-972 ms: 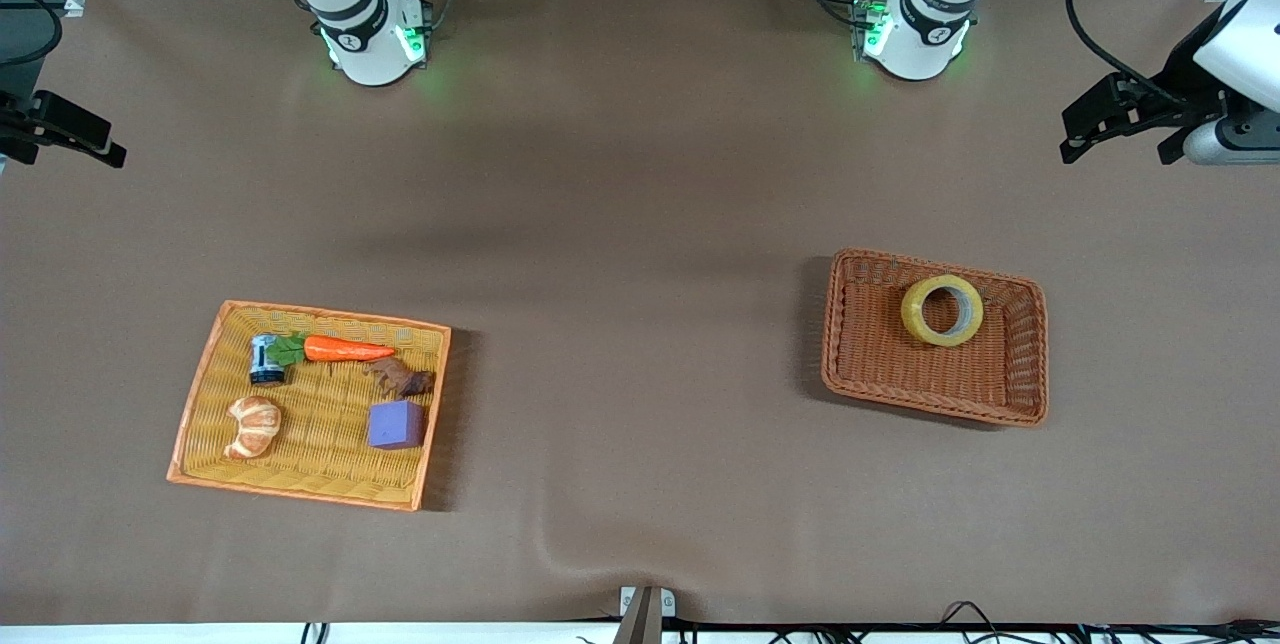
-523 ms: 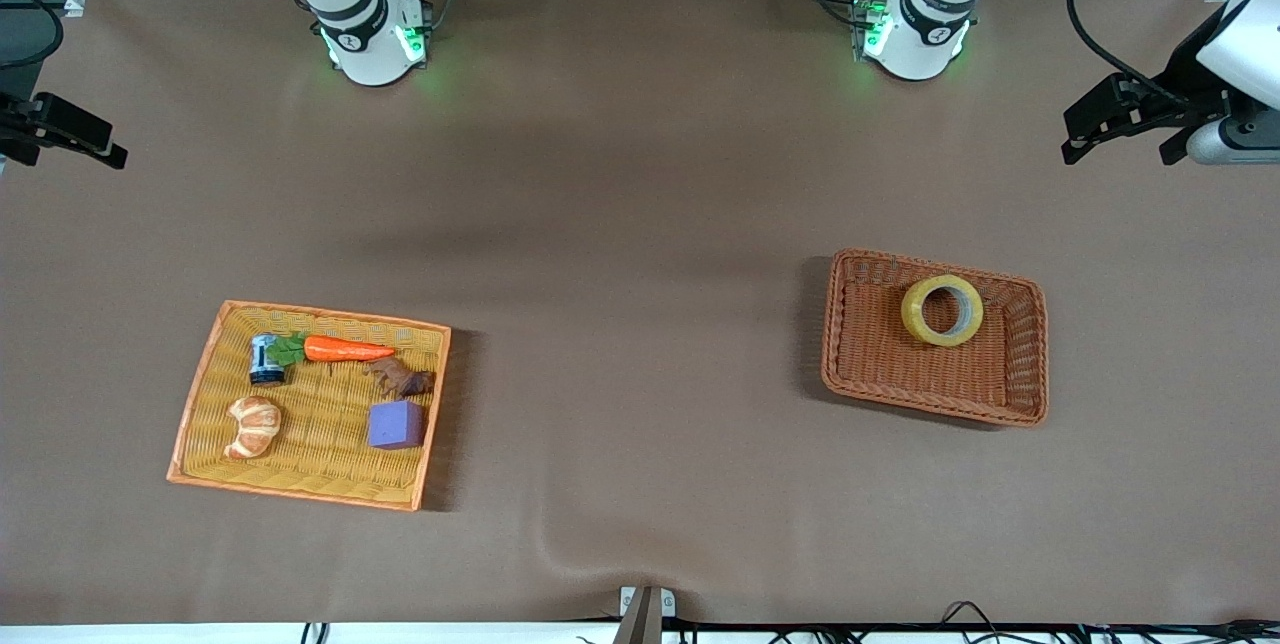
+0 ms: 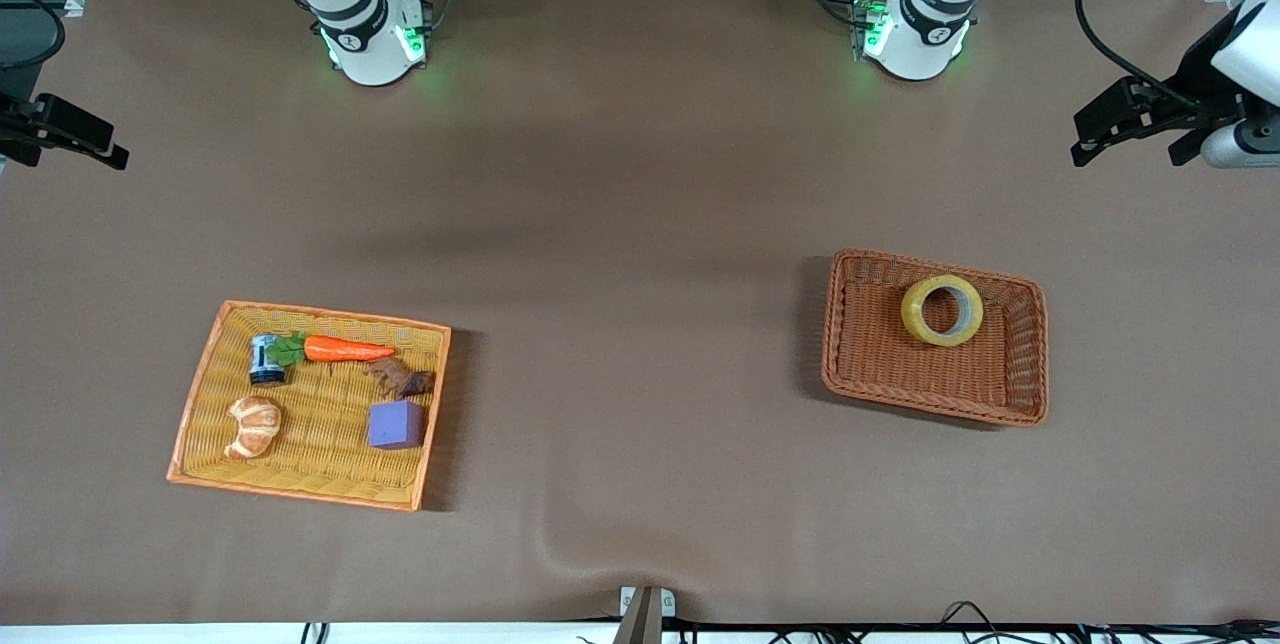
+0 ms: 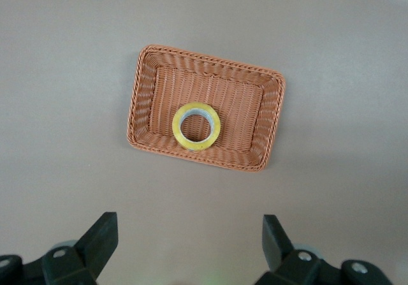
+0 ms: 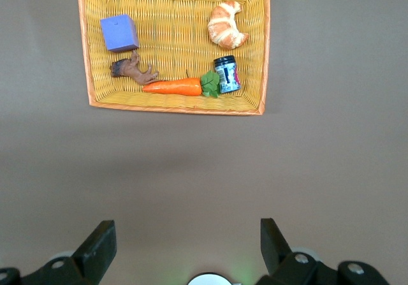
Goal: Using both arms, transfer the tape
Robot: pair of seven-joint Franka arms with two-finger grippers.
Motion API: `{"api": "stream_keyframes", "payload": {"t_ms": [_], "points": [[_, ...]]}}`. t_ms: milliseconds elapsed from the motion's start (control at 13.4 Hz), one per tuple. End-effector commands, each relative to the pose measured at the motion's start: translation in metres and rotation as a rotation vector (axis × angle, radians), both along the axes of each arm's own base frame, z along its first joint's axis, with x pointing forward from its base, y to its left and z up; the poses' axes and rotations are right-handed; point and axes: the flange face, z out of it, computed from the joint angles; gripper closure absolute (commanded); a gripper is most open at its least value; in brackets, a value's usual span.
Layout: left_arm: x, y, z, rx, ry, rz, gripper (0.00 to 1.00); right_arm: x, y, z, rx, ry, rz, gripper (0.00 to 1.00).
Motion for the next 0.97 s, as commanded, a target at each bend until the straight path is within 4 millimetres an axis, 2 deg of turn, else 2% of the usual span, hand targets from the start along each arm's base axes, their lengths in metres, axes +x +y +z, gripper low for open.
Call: {"api": "stream_keyframes", "payload": {"t_ms": [0, 224, 449, 897], "points": [[-0.006, -0.001, -0.001, 0.022, 0.004, -0.024, 0.0, 0.003, 0.001, 0.004, -0.001, -0.006, 0.004, 0.0], [-0.006, -0.002, -0.003, 0.051, 0.016, -0.033, 0.0, 0.003, 0.001, 0.004, -0.001, -0.007, 0.004, 0.0], [-0.004, 0.002, -0.015, 0.052, 0.036, -0.028, 0.0, 0.003, 0.001, 0.004, -0.001, -0.007, 0.004, 0.0], [0.001, 0.011, -0.014, 0.046, 0.022, -0.013, 0.0, 0.003, 0.005, 0.004, -0.003, -0.007, 0.012, 0.0]]}}
